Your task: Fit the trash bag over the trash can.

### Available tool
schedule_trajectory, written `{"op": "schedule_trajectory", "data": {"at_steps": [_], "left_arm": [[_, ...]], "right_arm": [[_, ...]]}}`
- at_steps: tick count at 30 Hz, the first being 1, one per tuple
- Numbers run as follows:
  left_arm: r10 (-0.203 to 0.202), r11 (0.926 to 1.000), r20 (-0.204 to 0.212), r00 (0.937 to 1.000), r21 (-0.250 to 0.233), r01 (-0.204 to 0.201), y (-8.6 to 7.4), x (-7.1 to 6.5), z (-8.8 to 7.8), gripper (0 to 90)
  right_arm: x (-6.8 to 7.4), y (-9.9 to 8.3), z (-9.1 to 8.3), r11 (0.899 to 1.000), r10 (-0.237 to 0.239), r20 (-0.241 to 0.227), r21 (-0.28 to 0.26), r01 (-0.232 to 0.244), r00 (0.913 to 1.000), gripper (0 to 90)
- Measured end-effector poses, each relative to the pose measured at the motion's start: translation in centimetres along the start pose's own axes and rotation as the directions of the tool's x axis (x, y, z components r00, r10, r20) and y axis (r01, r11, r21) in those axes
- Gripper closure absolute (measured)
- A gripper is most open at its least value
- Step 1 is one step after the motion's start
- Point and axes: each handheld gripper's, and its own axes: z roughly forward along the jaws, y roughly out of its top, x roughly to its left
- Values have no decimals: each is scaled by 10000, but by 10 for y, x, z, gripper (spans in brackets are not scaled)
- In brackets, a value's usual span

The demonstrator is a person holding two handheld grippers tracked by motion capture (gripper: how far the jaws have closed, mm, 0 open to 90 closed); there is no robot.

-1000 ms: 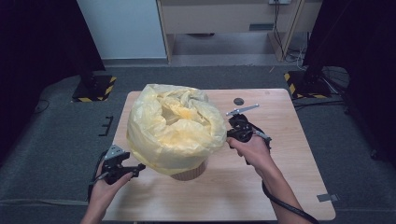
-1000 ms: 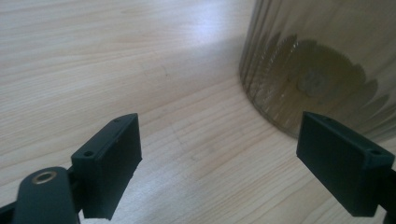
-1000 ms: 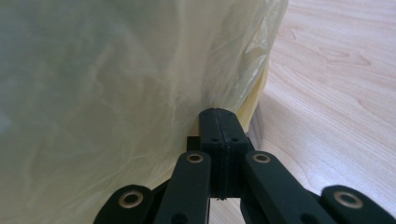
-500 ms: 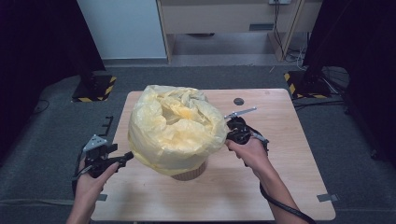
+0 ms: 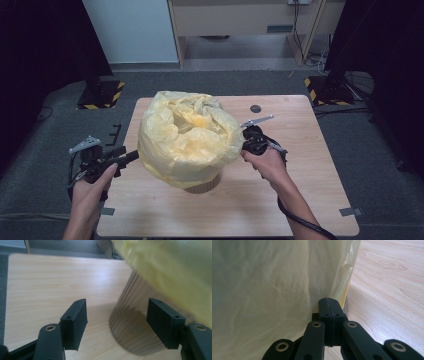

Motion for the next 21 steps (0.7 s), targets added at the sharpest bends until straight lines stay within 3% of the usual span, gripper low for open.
{"op": "schedule_trajectory", "data": {"at_steps": [11, 21], "left_arm": [[-113, 9973, -12, 9999, -729, 112, 20, -11, -10, 342], [-231, 9963, 393, 9990, -813, 262, 29, -20, -9, 323]], "right_arm": [[1, 1, -1, 10000, 4, -9, 30, -4, 10000, 900], [1, 1, -1, 10000, -8, -3, 24, 8, 10000, 900]]}}
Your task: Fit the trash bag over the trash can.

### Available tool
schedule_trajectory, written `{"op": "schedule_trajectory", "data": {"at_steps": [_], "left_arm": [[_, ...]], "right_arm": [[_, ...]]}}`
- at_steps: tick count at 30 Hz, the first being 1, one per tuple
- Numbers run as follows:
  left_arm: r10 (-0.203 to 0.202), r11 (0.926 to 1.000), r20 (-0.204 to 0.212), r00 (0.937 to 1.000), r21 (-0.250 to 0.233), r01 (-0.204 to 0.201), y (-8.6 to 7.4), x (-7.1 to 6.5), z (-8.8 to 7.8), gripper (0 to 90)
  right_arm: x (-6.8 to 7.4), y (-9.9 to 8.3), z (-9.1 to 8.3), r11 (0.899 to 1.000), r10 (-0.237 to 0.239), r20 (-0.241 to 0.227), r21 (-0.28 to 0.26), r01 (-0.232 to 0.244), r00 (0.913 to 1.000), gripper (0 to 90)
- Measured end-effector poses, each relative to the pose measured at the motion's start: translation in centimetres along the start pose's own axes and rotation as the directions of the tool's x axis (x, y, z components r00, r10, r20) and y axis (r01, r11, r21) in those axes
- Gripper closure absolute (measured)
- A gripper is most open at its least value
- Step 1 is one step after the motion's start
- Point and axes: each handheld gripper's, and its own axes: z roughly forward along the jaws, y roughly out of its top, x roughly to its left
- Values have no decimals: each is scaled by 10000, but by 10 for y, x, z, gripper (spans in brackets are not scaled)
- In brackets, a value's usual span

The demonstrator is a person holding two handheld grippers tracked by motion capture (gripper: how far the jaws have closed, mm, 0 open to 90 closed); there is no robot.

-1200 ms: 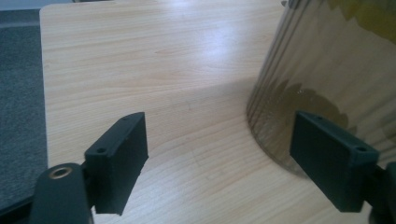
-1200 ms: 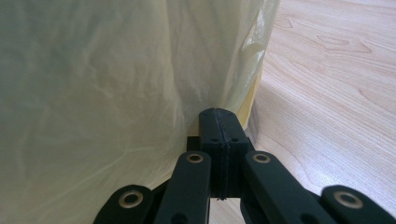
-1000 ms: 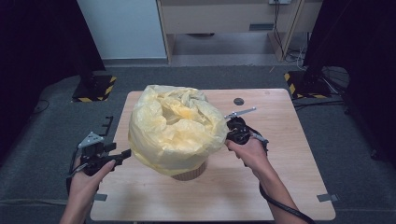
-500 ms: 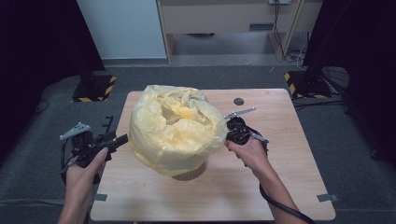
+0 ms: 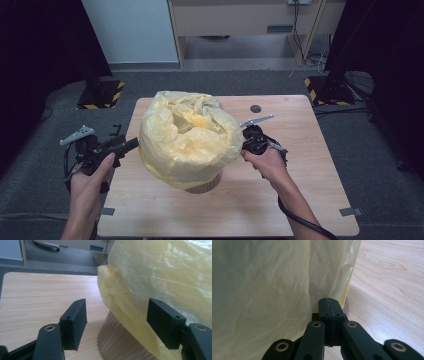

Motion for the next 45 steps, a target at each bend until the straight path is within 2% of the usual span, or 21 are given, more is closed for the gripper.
{"op": "schedule_trajectory", "data": {"at_steps": [7, 10, 12, 15, 16, 18, 21, 22, 24, 26, 28, 32, 35, 37, 45], "left_arm": [[95, 9979, -23, 10000, 639, -93, -8, -2, 19, 329], [183, 9962, 2, 9998, 856, -183, -14, -4, 28, 380], [300, 9935, -108, 9995, 1104, -287, -17, -5, 34, 434], [193, 9915, 11, 9998, 1285, -192, -22, -6, 43, 526], [193, 9915, 11, 9998, 1285, -192, -22, -6, 43, 557], [21, 9913, 324, 9995, 1316, -63, -25, -8, 50, 626], [21, 9906, 380, 9993, 1368, -72, -26, -9, 54, 687], [42, 9902, 422, 9991, 1390, -100, -27, -10, 56, 751], [75, 9898, 514, 9987, 1417, -147, -28, -12, 61, 800], [142, 9893, 498, 9987, 1446, -213, -28, -12, 62, 824], [197, 9894, 475, 9987, 1431, -263, -30, -12, 64, 891], [159, 9889, 385, 9991, 1474, -214, -33, -9, 67, 900], [323, 9856, 284, 9991, 1648, -365, -36, -8, 72, 900], [522, 9825, 77, 9986, 1789, -528, -40, -6, 77, 900], [554, 9789, -277, 9981, 1982, -488, -51, 3, 89, 900]], "right_arm": [[0, 0, 0, 10000, 44, 6, -17, -44, 10000, 900], [-1, 0, 0, 10000, -6, -34, -69, 6, 10000, 900], [-1, 0, 0, 10000, -10, -51, -68, 10, 10000, 900], [-1, 1, -1, 9999, 1, -44, -111, -2, 10000, 900], [-1, 1, -1, 9999, 3, -52, -119, -3, 10000, 900], [-1, 0, -1, 9999, 23, -80, -135, -24, 10000, 900], [-1, 0, -1, 9999, -1, -104, -145, 0, 9999, 900], [-1, 0, -2, 9999, 16, -120, -149, -18, 9999, 900], [-1, 0, -2, 9999, 2, -139, -136, -4, 9999, 900], [-1, -1, -2, 9999, 47, -157, -119, -49, 9999, 900], [-1, -1, -2, 9999, 6, -183, -133, -8, 9998, 900], [-2, -3, -1, 10000, 11, -189, -86, -12, 9998, 900], [-3, -3, 1, 10000, 23, -187, -50, -23, 9998, 900], [-4, -4, 3, 10000, 66, -191, -22, -67, 9998, 900], [-8, -8, 8, 9999, 147, -151, 39, -147, 9998, 900]]}}
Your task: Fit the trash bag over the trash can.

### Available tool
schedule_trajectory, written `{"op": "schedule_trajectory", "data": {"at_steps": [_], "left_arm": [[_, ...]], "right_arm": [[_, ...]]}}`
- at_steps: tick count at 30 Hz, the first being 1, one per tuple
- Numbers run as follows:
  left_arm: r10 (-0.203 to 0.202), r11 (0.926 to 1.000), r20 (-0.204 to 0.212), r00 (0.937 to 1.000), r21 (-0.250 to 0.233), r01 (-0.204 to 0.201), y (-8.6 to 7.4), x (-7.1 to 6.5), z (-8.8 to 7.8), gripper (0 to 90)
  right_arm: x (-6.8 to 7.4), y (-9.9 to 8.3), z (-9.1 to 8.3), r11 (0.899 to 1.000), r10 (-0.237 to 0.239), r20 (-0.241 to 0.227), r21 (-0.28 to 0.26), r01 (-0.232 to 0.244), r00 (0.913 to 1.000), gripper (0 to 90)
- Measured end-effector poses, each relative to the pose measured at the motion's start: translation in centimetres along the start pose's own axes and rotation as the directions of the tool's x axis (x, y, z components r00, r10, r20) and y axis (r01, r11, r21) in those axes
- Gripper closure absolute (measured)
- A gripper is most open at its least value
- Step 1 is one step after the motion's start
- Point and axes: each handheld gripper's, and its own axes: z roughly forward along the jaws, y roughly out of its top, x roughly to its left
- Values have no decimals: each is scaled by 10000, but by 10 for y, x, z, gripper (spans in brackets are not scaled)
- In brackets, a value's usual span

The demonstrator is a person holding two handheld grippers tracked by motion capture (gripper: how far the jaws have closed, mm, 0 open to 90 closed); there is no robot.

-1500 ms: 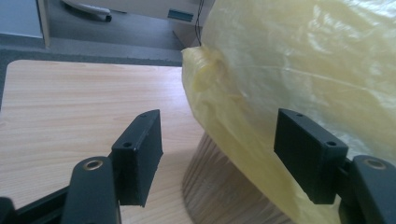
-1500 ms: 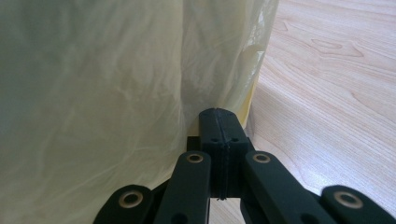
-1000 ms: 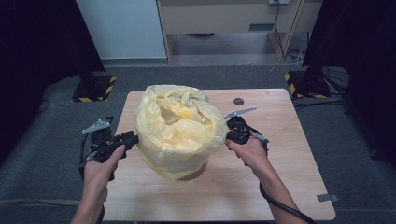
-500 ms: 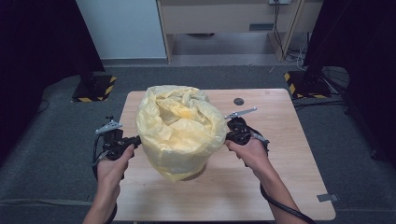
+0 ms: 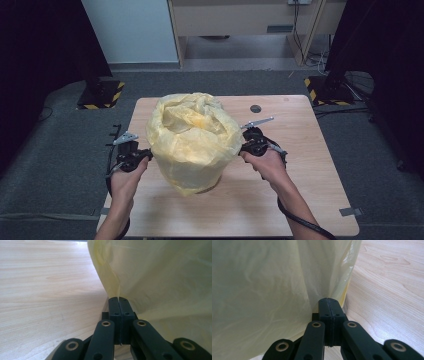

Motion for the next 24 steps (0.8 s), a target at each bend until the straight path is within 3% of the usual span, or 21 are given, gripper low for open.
{"op": "schedule_trajectory", "data": {"at_steps": [6, 18, 24], "left_arm": [[-176, 9997, -215, 9996, 137, 179, -10, 8, 13, 900], [9, 9988, -842, 9965, 479, 32, -18, 16, 35, 900], [-22, 9990, -918, 9958, 446, 64, -18, 18, 37, 900]], "right_arm": [[-3, -3, 4, 10000, 20, 23, -3, -20, 10000, 900], [-11, -7, 5, 9998, 191, 245, -11, -191, 9995, 900], [-14, -10, 3, 9998, 208, 243, -62, -206, 9995, 900]]}}
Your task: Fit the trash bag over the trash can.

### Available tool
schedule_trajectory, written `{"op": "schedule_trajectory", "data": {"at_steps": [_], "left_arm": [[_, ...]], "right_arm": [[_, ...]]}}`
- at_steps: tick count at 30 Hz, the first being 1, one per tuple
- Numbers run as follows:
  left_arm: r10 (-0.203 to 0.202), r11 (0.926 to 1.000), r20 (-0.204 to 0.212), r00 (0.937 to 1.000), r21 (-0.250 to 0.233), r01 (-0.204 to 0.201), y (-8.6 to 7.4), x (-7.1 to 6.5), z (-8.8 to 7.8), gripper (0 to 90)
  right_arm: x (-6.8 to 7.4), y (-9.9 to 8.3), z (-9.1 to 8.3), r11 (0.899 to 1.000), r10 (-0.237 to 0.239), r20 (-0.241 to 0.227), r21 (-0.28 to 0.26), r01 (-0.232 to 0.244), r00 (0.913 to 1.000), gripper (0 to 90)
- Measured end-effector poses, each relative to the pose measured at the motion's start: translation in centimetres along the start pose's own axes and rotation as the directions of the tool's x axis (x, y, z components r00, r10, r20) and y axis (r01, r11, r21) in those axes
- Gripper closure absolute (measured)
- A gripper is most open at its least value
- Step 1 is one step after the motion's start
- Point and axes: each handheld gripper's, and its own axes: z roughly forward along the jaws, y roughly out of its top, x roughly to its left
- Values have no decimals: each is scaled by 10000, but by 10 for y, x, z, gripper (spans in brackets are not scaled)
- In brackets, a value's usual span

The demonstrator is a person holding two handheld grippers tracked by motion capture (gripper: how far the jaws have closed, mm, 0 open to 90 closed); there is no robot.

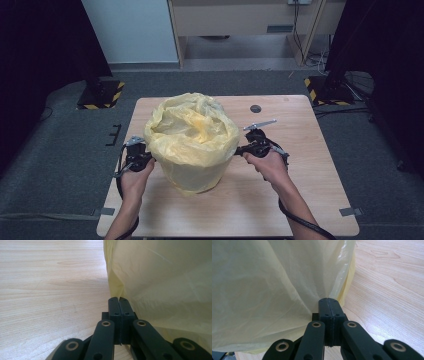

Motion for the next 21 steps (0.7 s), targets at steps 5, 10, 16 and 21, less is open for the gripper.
{"op": "schedule_trajectory", "data": {"at_steps": [5, 10, 16, 21], "left_arm": [[83, 9999, -101, 9999, 72, -83, 1, -1, 0, 900], [88, 9998, -178, 9998, 200, -84, 0, 1, 3, 900], [258, 9992, -269, 9993, 312, -249, 0, -1, 8, 900], [340, 9990, -283, 9990, 312, -331, 0, -2, 8, 900]], "right_arm": [[0, -1, -7, 9989, 145, -68, -440, -148, 9999, 841], [0, -3, -11, 9980, 212, -210, -584, -224, 9996, 753], [-3, -7, -1, 9979, 437, -456, -462, -458, 9980, 610], [-4, -9, 8, 9984, 467, -483, -294, -482, 9977, 608]]}}
